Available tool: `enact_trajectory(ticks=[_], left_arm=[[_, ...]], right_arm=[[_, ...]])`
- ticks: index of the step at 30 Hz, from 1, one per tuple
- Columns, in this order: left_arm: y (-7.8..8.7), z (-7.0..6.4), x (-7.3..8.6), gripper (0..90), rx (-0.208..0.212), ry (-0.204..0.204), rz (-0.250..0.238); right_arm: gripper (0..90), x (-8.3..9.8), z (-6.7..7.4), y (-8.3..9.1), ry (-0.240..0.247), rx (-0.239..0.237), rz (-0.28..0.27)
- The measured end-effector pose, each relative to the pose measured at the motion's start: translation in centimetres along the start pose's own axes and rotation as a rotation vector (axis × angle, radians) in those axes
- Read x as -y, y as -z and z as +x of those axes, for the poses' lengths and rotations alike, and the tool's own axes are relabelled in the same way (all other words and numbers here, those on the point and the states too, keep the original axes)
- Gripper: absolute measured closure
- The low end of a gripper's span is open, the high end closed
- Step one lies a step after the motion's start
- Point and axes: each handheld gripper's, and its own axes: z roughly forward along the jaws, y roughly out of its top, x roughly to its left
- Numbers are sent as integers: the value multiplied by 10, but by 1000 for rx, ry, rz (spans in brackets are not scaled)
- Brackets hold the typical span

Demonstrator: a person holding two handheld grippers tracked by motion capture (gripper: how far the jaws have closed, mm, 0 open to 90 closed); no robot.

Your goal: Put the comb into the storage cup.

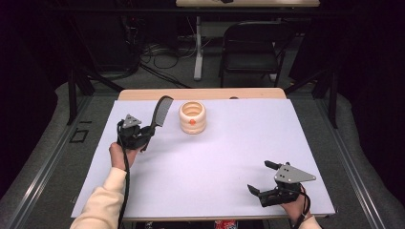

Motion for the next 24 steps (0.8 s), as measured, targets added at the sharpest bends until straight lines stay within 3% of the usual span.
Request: enact_trajectory(ticks=[24], left_arm=[[-5, -4, -15, 723, 31, 2, -37]], right_arm=[[0, 0, 0, 0, -1, 3, -1]])
